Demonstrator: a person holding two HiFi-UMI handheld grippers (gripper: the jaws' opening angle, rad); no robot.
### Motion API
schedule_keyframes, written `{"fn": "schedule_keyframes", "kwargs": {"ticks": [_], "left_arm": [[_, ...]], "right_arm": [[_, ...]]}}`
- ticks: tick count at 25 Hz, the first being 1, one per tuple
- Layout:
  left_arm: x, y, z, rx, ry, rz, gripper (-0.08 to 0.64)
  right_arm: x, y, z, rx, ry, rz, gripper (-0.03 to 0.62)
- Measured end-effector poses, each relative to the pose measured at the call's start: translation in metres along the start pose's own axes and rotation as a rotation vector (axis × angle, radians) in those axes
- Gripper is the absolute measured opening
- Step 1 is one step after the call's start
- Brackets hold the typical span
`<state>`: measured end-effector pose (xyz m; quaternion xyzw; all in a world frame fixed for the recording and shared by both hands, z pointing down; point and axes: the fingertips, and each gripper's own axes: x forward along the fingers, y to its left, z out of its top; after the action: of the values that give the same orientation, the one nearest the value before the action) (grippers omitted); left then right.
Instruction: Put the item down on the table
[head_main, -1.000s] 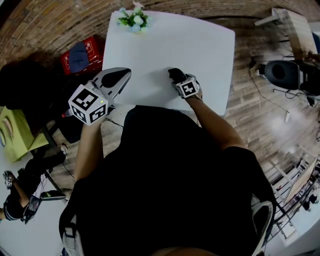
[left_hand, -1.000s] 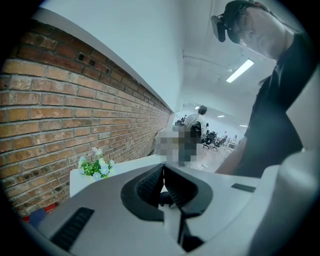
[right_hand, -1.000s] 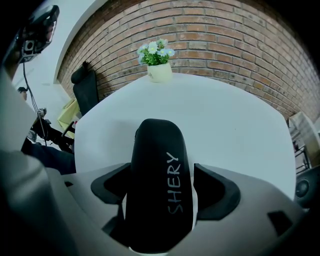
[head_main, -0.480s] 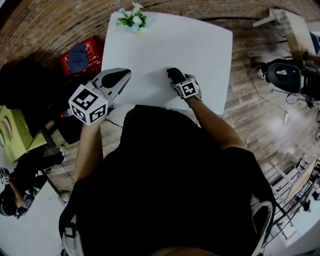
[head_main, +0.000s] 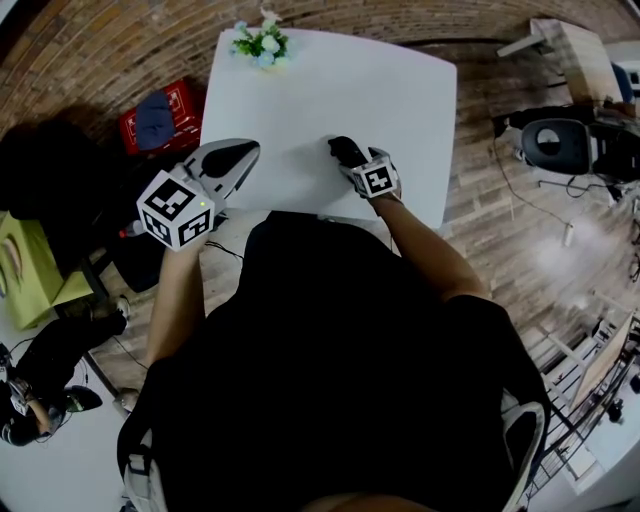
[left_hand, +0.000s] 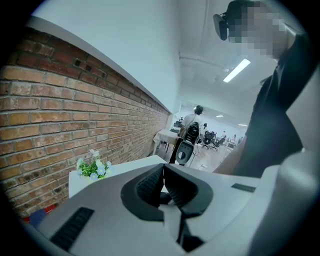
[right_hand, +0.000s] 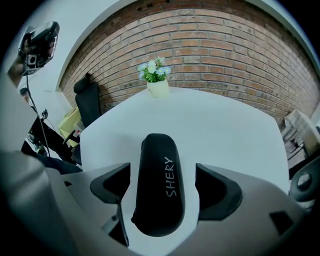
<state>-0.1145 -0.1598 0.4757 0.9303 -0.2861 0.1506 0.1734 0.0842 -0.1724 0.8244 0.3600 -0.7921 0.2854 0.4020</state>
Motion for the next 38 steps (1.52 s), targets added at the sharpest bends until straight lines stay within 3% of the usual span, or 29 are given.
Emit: {"fn": "schedule_keyframes", "kwargs": {"ticks": [19, 38], "left_arm": [[-0.008, -0.028, 0.002, 0.025, -0.004, -0.010, 0.011], [-0.004, -0.063, 0.010, 0.074, -0.011, -0.047, 0.011]], "right_arm": [[-0.051, -0.013, 0.002, 0.062, -0.074, -0.062, 0.385], [-0.112, -0.011, 0.015, 0.155, -0.221, -0.051, 0.385]]}}
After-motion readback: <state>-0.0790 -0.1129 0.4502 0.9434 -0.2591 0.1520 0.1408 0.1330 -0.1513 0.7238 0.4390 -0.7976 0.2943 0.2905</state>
